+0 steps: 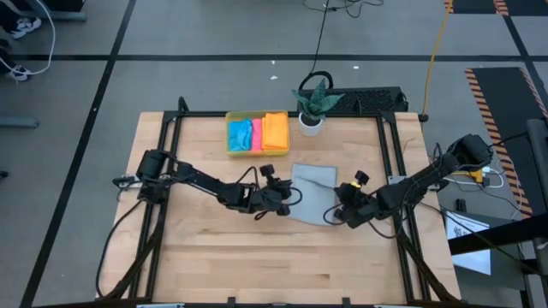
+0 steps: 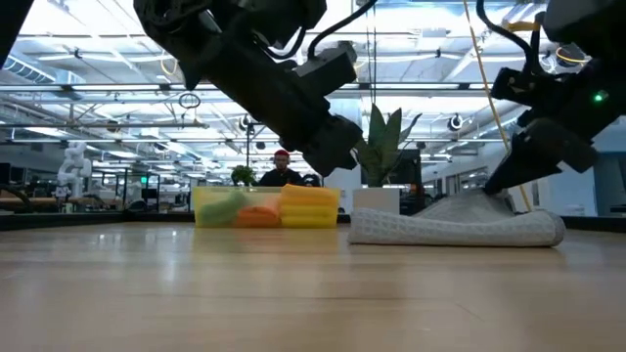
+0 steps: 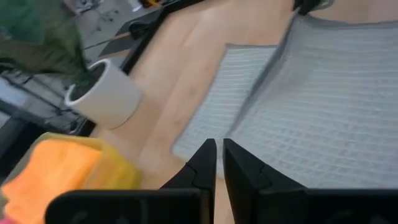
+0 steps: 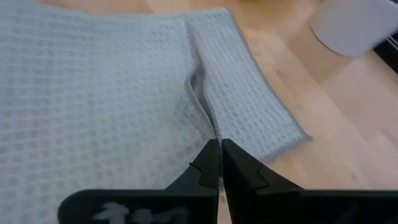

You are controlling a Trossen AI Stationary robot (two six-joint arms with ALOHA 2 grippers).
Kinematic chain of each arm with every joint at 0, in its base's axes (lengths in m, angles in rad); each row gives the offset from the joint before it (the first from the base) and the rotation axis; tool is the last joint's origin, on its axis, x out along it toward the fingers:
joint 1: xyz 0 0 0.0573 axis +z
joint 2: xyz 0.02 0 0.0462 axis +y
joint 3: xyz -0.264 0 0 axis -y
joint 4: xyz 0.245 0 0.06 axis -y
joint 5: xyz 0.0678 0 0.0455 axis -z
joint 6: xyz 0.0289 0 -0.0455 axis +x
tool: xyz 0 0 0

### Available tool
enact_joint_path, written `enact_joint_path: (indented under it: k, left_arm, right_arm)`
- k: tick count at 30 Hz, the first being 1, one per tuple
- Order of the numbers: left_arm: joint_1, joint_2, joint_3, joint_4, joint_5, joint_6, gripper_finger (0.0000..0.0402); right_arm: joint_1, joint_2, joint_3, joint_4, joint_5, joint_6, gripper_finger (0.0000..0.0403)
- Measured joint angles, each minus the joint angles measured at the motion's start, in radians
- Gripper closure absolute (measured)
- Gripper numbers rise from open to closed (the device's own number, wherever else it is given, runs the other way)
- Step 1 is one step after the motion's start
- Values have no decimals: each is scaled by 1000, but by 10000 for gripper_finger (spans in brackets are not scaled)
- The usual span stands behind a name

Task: Fold microfiber towels
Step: Fold the gray microfiber cloth

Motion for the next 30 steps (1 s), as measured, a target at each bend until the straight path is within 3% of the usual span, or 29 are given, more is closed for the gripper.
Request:
enact_joint_path:
  k: [3,8,11,15,18,21,24,30]
  left_arm:
    - [-1,0,0,11,68,24,371]
    - [47,0,0,20,318,70,371]
    - [103,0,0,32,456,82,366]
    - [163,10,0,81,675,202,324]
    - [171,32,0,141,819,342,271]
    - [163,53,0,192,850,451,218]
    - [150,64,0,205,781,500,176]
    - [135,64,0,133,706,496,135]
  right_arm:
    - [0,0,0,51,-6,-59,403]
    - [0,0,0,116,-20,-160,403]
    - [1,0,0,162,-97,-256,403]
    - [25,0,0,249,-185,-397,403]
    - [64,0,0,324,-191,-490,403]
    - [99,0,0,388,-191,-544,403]
    - [122,0,1,417,-191,-562,403]
    - [138,0,1,416,-190,-561,403]
